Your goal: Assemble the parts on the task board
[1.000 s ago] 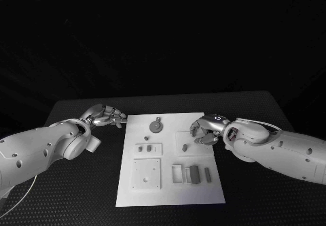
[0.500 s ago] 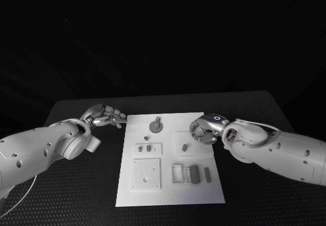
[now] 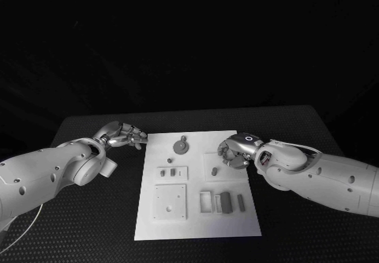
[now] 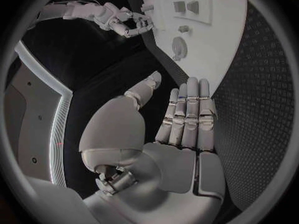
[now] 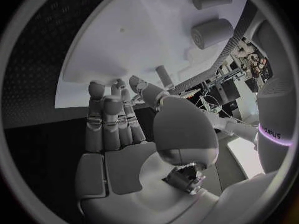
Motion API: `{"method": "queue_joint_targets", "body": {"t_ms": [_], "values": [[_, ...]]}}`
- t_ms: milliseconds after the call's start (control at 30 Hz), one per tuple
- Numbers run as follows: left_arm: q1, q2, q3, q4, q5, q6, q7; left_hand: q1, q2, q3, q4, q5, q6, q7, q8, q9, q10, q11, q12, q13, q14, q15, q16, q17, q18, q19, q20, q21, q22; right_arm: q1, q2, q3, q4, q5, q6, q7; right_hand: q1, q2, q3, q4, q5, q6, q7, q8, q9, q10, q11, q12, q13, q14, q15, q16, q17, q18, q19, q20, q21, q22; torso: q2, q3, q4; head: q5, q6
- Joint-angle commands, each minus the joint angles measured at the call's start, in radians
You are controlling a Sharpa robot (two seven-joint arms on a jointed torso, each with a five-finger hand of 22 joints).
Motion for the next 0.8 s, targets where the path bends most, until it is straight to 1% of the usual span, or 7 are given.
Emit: {"method": "queue_joint_targets", "body": {"t_ms": [33,233,333,433,533,633,800], "values": [[0.001,0.002,0.0,0.002,0.004,0.015,0.002,-0.011,0.002,-0.004,0.002,-0.003,-0.007,0.001,0.004,-0.001,-0.003,0.007,0.0,-0.001,0.006,0.001,-0.007,0.001,-0.001,0.005,0.0,0.004,-0.002,-0.005,0.003,-0.002,-0.003,-0.028,0.002,-0.007,-0.011,-0.002,0.003,0.004,-0.004,0.012,-0.001,0.007,0.0,0.016,-0.007,0.004,0.007,0.0,-0.01,0.006,-0.002,0.045,0.007,-0.002,0.007,0.023,0.0,0.0002,0.0001,0.0,-0.001],[0.001,0.003,0.0,0.003,0.004,0.017,0.001,-0.012,0.002,-0.004,0.003,-0.003,-0.008,0.001,0.003,-0.001,-0.004,0.007,0.0,-0.002,0.006,0.001,-0.009,0.003,-0.002,0.005,0.0,0.004,-0.003,-0.005,0.016,-0.003,-0.017,-0.04,0.007,-0.016,-0.011,0.002,0.004,0.005,-0.004,0.013,-0.002,0.008,-0.001,0.017,-0.008,0.003,0.009,0.001,-0.011,0.008,-0.004,0.045,0.008,-0.003,0.008,0.022,0.0,-0.0001,0.0001,0.0,0.0],[0.001,0.003,0.0,0.004,0.004,0.017,0.0,-0.013,0.002,-0.005,0.004,-0.003,-0.009,0.002,0.003,-0.001,-0.005,0.008,0.0,-0.003,0.006,0.001,-0.01,0.004,-0.002,0.005,0.0,0.004,-0.004,-0.005,0.018,-0.006,-0.024,-0.058,0.012,-0.026,-0.01,0.005,0.005,0.005,-0.004,0.015,-0.002,0.009,-0.001,0.019,-0.009,0.003,0.01,0.001,-0.012,0.009,-0.005,0.045,0.008,-0.003,0.01,0.022,0.0,-0.0004,0.0006,-0.001,0.0],[0.001,0.003,0.0,0.005,0.004,0.018,-0.002,-0.013,0.002,-0.005,0.005,-0.003,-0.009,0.002,0.003,-0.001,-0.005,0.008,0.0,-0.004,0.006,0.001,-0.01,0.005,-0.002,0.005,0.0,0.004,-0.005,-0.005,0.018,-0.011,-0.028,-0.073,0.029,-0.035,-0.01,0.009,0.007,0.005,-0.004,0.018,-0.004,0.011,-0.002,0.023,-0.01,0.003,0.013,0.001,-0.013,0.011,-0.006,0.045,0.008,-0.004,0.011,0.022,0.0,-0.0007,0.0008,-0.002,0.0],[0.001,0.004,0.0,0.004,0.004,0.022,-0.005,-0.013,0.002,-0.005,0.005,-0.003,-0.01,0.002,0.003,-0.001,-0.005,0.008,0.0,-0.004,0.006,0.001,-0.011,0.006,-0.002,0.005,0.0,0.004,-0.006,-0.005,0.017,-0.014,-0.03,-0.085,0.043,-0.049,-0.011,0.008,0.006,0.004,-0.004,0.02,-0.005,0.013,-0.002,0.026,-0.011,0.003,0.015,0.001,-0.014,0.012,-0.007,0.045,0.008,-0.004,0.012,0.022,0.0,-0.0001,-0.0006,-0.002,-0.002],[0.001,0.006,0.0,0.001,0.004,0.025,-0.005,-0.014,0.0,-0.006,0.006,-0.003,-0.015,0.004,0.0,-0.003,-0.009,0.01,-0.001,-0.007,0.007,0.001,-0.014,0.009,-0.002,0.006,0.0,0.004,-0.009,-0.005,0.016,-0.015,-0.032,-0.088,0.043,-0.051,-0.019,0.004,0.003,0.007,-0.004,0.024,-0.006,0.015,-0.002,0.029,-0.012,0.002,0.018,0.001,-0.015,0.014,-0.009,0.045,0.008,-0.004,0.014,0.022,0.0,0.0003,-0.0006,-0.001,-0.004],[0.001,0.005,0.0,0.003,0.004,0.028,-0.006,-0.015,0.0,-0.007,0.007,-0.003,-0.017,0.005,-0.001,-0.003,-0.01,0.01,-0.001,-0.008,0.008,0.001,-0.016,0.011,-0.003,0.006,-0.001,0.004,-0.01,-0.005,0.015,-0.017,-0.031,-0.093,0.041,-0.052,-0.019,0.006,0.004,0.008,-0.004,0.034,-0.011,0.022,0.0,0.039,-0.016,0.004,0.025,0.004,-0.019,0.021,-0.011,0.045,0.012,-0.006,0.02,0.022,0.0,0.001,-0.001,-0.001,-0.005]]}}
